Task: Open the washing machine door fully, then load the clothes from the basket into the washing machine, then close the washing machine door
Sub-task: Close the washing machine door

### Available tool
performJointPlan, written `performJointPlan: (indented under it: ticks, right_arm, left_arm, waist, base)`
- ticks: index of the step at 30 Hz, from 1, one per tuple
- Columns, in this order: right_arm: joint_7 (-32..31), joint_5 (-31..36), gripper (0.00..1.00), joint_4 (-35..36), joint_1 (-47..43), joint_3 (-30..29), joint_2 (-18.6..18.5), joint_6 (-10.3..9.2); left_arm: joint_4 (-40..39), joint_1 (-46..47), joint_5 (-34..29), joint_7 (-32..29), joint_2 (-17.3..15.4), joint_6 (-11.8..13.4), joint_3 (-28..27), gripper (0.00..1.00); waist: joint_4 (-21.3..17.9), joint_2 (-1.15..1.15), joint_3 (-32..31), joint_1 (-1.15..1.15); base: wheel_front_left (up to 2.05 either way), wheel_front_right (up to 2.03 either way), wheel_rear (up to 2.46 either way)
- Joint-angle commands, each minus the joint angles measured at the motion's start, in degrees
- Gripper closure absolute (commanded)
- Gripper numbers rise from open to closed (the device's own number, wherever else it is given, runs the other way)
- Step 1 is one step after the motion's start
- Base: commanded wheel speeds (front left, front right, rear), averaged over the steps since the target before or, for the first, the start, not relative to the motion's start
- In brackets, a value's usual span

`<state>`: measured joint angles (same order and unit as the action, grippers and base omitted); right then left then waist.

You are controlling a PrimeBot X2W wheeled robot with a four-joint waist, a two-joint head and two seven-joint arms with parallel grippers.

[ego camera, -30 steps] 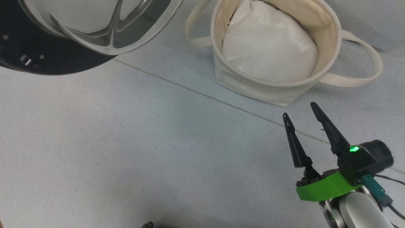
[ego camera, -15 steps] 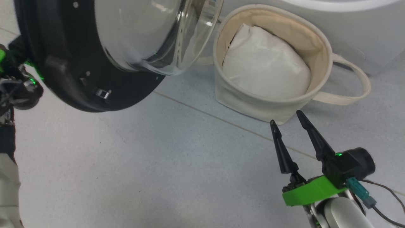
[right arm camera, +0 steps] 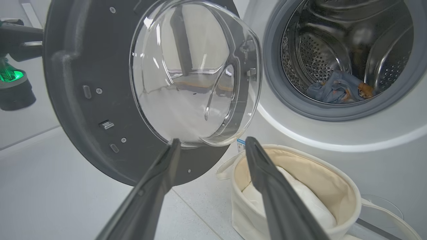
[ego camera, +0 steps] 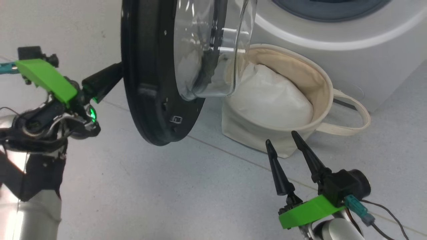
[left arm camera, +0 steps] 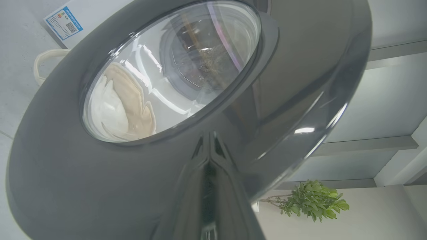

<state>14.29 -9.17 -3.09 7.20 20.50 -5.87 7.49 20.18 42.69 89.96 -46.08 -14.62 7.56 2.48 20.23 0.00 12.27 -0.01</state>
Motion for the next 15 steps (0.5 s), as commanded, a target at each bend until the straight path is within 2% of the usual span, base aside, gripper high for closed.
performJointPlan:
  ticks: [1, 7, 15]
  right_arm:
    - [0.71, -0.04, 0.0, 1.54, 0.45, 1.47, 0.9, 0.0]
    - [0.71, -0.84, 0.0, 1.22, -0.33, -0.14, 2.33, 0.0]
    - [0.71, -1.13, 0.0, 0.76, -1.82, -4.18, 2.95, 0.0]
  left_arm:
    - [-2.13, 1.51, -0.33, -0.38, -1.5, -0.15, -1.12, 1.0]
    - [0.2, 0.03, 0.58, -1.44, 2.16, -2.22, 1.03, 1.0]
    - [6.41, -2.11, 1.73, -1.83, 6.41, -6.08, 2.58, 1.0]
  waist:
    - [-0.7, 0.0, -0.88, 0.01]
    - [-4.48, 0.0, -3.53, 0.01]
    - [-11.98, 0.0, -5.31, 0.01]
  base:
    - [0.0, 0.0, 0.0]
    - [0.0, 0.0, 0.0]
    - [0.0, 0.0, 0.0]
